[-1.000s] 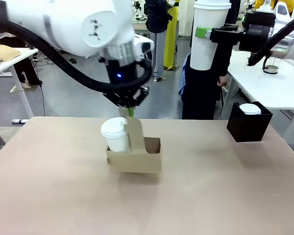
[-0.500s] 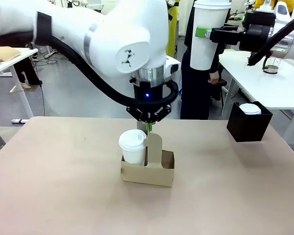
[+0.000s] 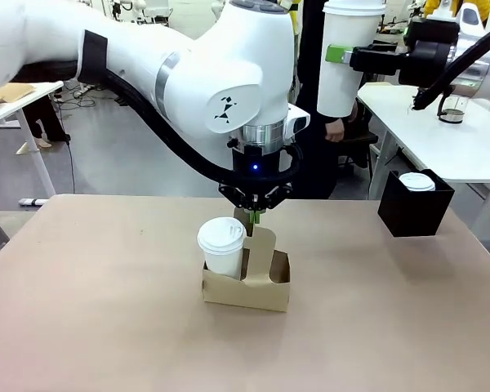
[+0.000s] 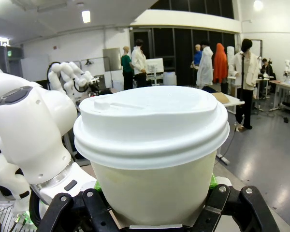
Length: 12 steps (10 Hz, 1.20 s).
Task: Pour a drink into a cup and package it in a carrier.
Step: Position the Cup Carrier in the center of the table, then insert the held 600 ml Paper Cup into the Cup Carrier.
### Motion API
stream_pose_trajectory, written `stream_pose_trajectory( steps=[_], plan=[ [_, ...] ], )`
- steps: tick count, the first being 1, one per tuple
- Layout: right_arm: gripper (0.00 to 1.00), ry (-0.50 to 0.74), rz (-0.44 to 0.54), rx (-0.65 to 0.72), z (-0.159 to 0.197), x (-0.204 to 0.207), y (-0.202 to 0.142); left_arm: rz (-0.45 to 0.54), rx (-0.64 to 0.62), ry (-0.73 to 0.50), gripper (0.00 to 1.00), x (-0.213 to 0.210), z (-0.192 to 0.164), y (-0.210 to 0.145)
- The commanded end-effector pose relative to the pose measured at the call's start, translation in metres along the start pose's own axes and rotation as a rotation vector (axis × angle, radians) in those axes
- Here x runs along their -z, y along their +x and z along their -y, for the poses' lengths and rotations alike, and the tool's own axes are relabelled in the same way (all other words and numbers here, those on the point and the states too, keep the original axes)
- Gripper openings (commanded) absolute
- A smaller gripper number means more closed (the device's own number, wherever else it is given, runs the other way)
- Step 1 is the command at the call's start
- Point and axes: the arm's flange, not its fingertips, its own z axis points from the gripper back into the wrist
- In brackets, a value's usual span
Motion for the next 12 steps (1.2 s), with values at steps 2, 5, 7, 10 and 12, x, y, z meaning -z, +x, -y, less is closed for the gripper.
stream_pose_trajectory(
  steps=[2,5,7,10,12],
  plan=[
    [0.81,-0.003,0.008,-0.004,0.001,0.003,0.005,-0.004,-0.003,0.0,0.02,-0.001,-0.005,-0.003],
    [0.81,0.0,0.0,0.0,0.0,0.0,0.0,0.003,0.057,-0.08,1.0,-0.025,-0.028,-0.008],
    [0.81,0.088,-0.009,0.1,0.058,-0.003,-0.002,0.011,0.171,-0.189,1.0,-0.063,-0.064,-0.014],
    [0.81,0.319,-0.035,0.09,0.083,-0.006,-0.03,-0.016,0.499,-0.292,1.0,-0.091,-0.147,-0.008],
    [0.81,0.435,-0.056,0.037,0.064,0.015,-0.07,0.074,0.725,-0.237,1.0,-0.09,-0.205,-0.013]
  ],
)
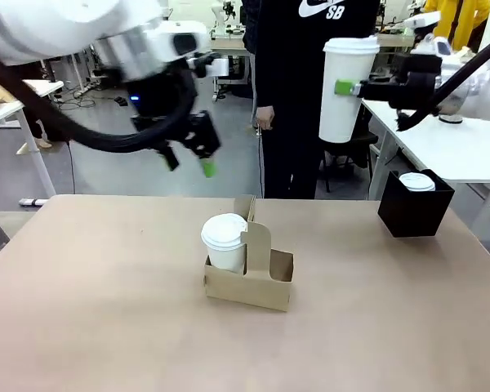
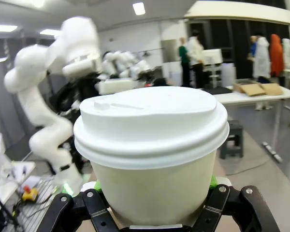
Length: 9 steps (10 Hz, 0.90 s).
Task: Pour a drink into a cup and package it in a carrier.
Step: Insert the held 600 ml Paper Cup into the Cup Carrier.
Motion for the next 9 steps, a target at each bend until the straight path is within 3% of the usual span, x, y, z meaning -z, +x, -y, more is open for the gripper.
stream_pose_trajectory(
  steps=[1,4,5,6,9],
  plan=[
    [0.81,0.115,-0.011,-0.082,-0.015,0.029,-0.026,0.09,0.168,0.07,1.0,0.0,-0.042,-0.041],
    [0.81,0.155,-0.022,-0.17,-0.04,0.066,-0.069,0.2,0.244,0.041,1.0,0.007,-0.07,-0.069],
    [0.81,0.132,-0.064,-0.106,-0.042,0.074,-0.084,0.253,0.271,0.0,1.0,0.014,-0.079,-0.074],
    [0.81,0.163,-0.026,-0.127,-0.03,0.064,-0.063,0.136,0.203,0.093,1.0,-0.004,-0.072,-0.059],
    [0.81,0.163,-0.026,-0.127,-0.03,0.064,-0.063,0.136,0.203,0.093,1.0,-0.004,-0.072,-0.059]
  ],
)
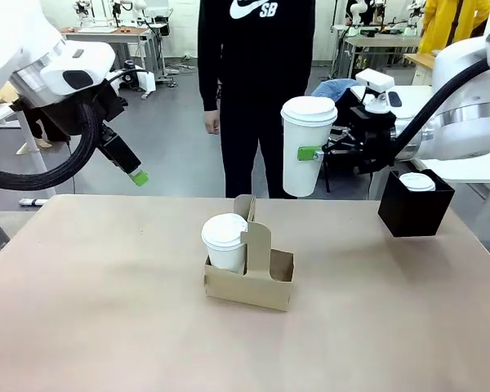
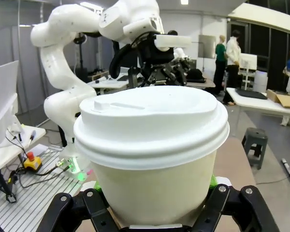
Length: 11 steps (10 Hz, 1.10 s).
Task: Pour a drink into a cup and package it in a carrier.
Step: Insert the held 600 ml Paper Cup into the Cup Carrier.
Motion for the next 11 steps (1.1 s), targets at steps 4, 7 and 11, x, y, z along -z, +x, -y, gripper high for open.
stream_pose_trajectory(
  steps=[4,7,11],
  plan=[
    [0.81,0.108,0.076,-0.023,-0.014,0.016,-0.046,0.154,0.141,-0.038,1.0,0.027,-0.026,-0.048],
    [0.81,0.198,0.104,-0.016,-0.023,0.034,-0.079,0.26,0.322,0.112,1.0,0.037,-0.029,-0.072],
    [0.81,0.264,0.107,0.016,-0.036,0.055,-0.109,0.211,0.339,0.132,1.0,0.033,-0.032,-0.068]
  ],
)
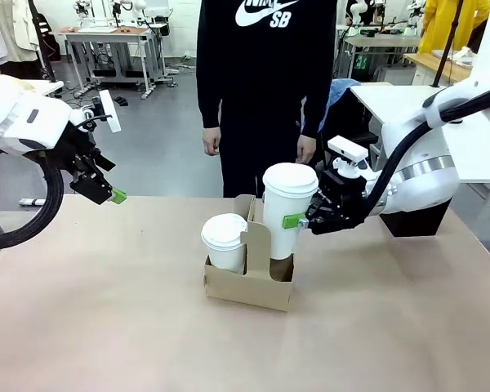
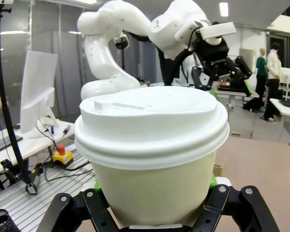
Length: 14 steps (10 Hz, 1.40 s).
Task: Pour a drink into a cup and package it in a carrier.
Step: Insert the held 600 ml Paper Cup into the Cup Carrier.
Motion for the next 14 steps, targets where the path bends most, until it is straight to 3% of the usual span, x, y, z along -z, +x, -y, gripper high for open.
stream_pose_trajectory(
  steps=[1,6,14],
  plan=[
    [0.81,0.047,0.011,-0.018,-0.005,0.009,-0.007,0.001,0.003,0.002,1.0,-0.001,0.001,0.002],
    [0.81,0.085,0.0,0.057,0.008,0.008,-0.047,0.001,0.003,0.002,1.0,-0.001,0.001,0.002],
    [0.81,0.121,-0.078,0.008,0.026,-0.001,-0.098,0.001,0.003,0.002,1.0,-0.001,0.001,0.002]
  ],
)
